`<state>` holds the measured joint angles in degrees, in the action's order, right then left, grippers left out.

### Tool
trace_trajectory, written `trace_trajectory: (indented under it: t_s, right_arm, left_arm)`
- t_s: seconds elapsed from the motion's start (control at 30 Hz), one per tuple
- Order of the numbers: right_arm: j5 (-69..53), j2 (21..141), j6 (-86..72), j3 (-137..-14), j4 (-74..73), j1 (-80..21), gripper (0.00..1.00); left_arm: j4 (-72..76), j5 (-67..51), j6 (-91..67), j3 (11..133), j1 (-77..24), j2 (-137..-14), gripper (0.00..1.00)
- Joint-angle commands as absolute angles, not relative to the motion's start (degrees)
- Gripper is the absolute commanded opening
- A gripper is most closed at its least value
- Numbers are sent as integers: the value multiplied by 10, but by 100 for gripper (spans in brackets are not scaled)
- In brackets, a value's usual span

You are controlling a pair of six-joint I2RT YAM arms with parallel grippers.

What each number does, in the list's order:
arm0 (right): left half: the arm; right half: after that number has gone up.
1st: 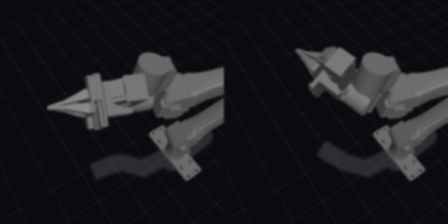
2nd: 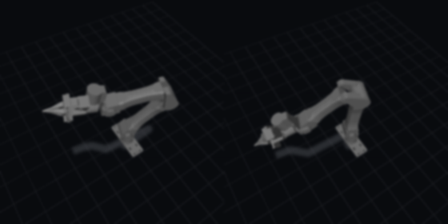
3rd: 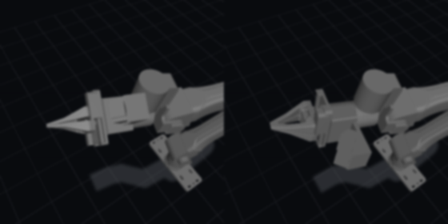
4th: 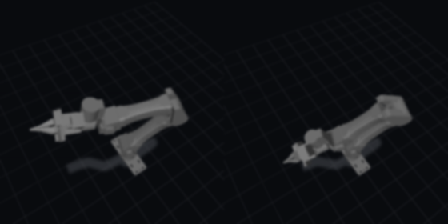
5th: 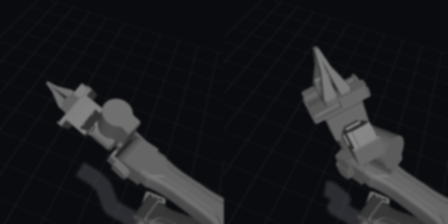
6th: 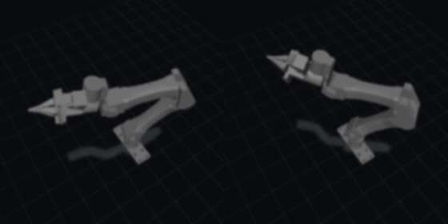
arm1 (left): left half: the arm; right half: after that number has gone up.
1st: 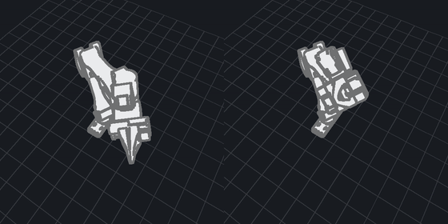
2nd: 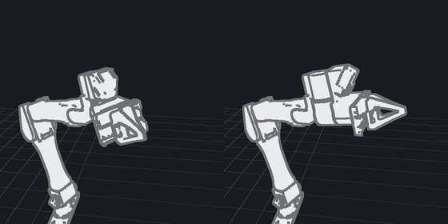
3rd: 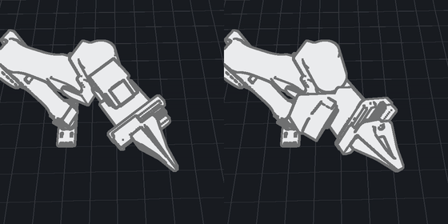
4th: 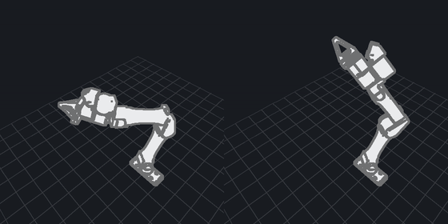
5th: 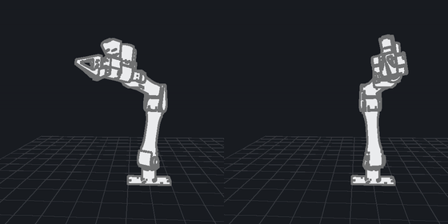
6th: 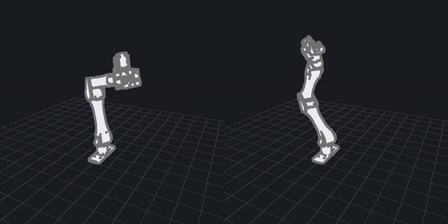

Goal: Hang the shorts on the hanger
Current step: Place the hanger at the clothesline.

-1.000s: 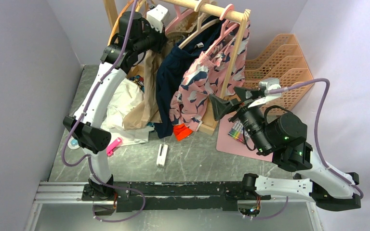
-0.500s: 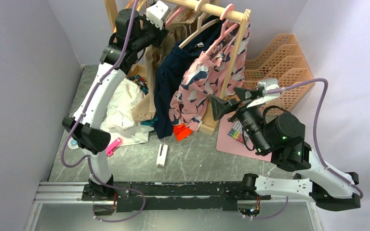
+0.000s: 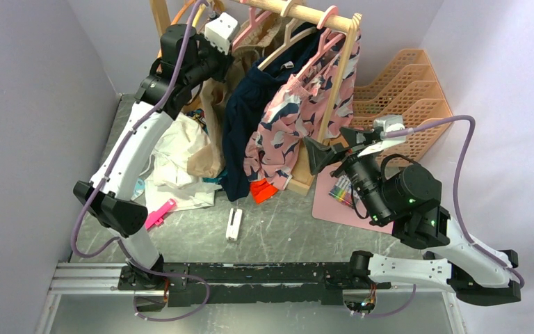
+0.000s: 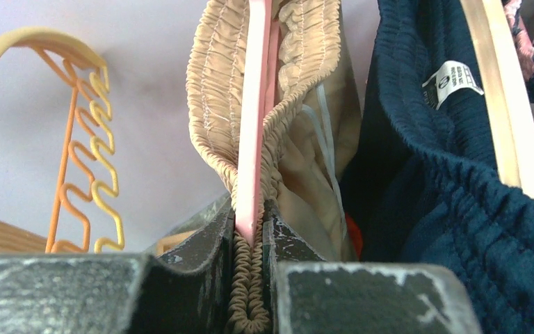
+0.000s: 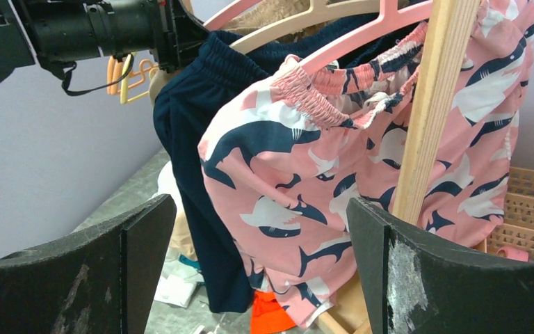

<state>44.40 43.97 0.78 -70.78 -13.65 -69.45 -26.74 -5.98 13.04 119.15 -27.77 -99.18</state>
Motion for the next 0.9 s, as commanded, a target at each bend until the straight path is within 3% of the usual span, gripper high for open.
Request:
trace_trajectory:
  t_s: [0.0, 0.2, 0.57, 0.7, 0.87]
  right_arm:
    - [452, 440, 16, -701, -135, -695, 98]
    - [451, 446, 14, -704, -140, -695, 98]
    - [456, 451, 9, -702, -149, -695, 98]
    - [457, 450, 6, -699, -152, -694, 98]
    - [461, 445, 5, -694, -154, -695, 98]
  left_arm:
    - [-286, -3, 94, 1235, -288, -957, 7]
    - [-386, 28, 74, 1297, -311, -979, 7]
    - [-415, 48, 75, 1259, -338, -963, 8]
    - [-408, 64, 77, 1231, -341, -950, 13]
    - [-407, 86, 78, 1198, -342, -922, 30]
